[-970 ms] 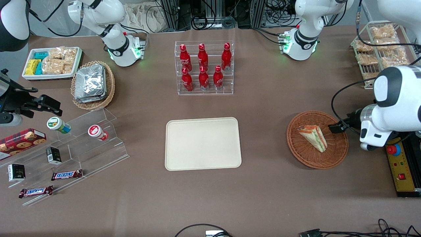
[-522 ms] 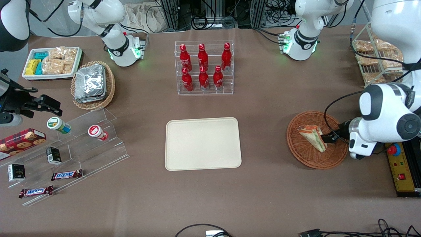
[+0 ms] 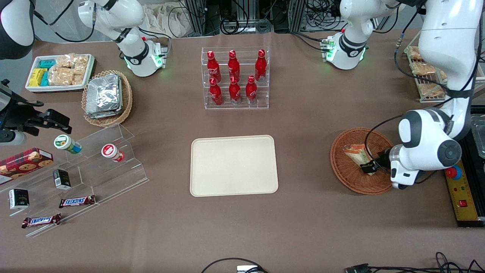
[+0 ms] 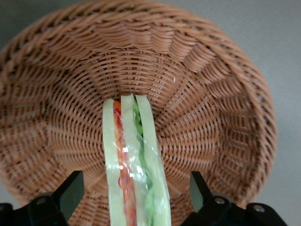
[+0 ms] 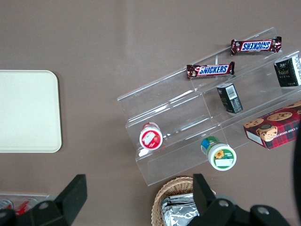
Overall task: Place sandwich from basket to tray
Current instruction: 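Lower the open left gripper around the sandwich and close it, then lift the sandwich out of the basket with the left gripper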
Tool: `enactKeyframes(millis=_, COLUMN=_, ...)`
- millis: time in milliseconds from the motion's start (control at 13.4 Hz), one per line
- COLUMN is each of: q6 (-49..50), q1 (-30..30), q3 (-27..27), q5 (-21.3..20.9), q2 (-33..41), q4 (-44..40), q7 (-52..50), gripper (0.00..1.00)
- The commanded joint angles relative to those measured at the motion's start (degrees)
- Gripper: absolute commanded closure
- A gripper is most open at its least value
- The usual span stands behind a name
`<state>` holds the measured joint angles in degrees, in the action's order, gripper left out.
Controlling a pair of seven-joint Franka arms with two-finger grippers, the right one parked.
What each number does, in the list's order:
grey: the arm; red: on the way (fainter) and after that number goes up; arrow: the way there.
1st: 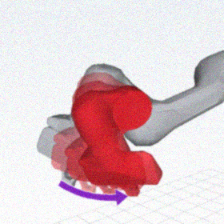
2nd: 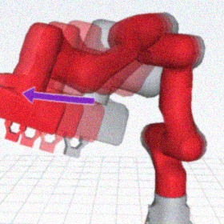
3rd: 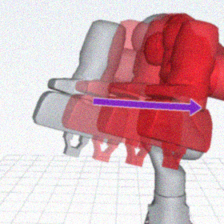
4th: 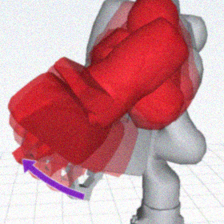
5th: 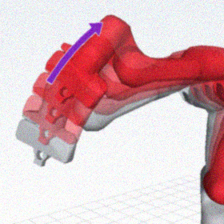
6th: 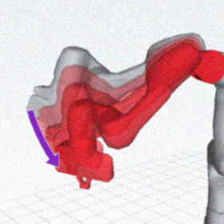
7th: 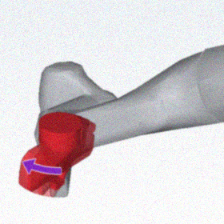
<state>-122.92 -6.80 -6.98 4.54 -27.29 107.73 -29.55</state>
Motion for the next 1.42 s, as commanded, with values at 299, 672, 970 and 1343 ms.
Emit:
enactKeyframes(millis=299, q6=-4.3, q1=0.1, q3=-0.3, q5=1.9, q2=-0.9, q4=2.9, q7=-0.5, gripper=0.66)
enactKeyframes(millis=672, q6=-1.5, q1=0.6, q3=-0.7, q5=2.4, q2=1.7, q4=2.7, q7=0.4, gripper=1.00)
enactKeyframes(millis=970, q6=7.7, q1=0.7, q3=-4.8, q5=2.1, q2=7.4, q4=-2.4, q7=4.0, gripper=1.00)
enactKeyframes(millis=1343, q6=22.9, q1=3.2, q3=-9.6, q5=1.6, q2=5.1, q4=-17.4, q7=11.7, gripper=1.00)
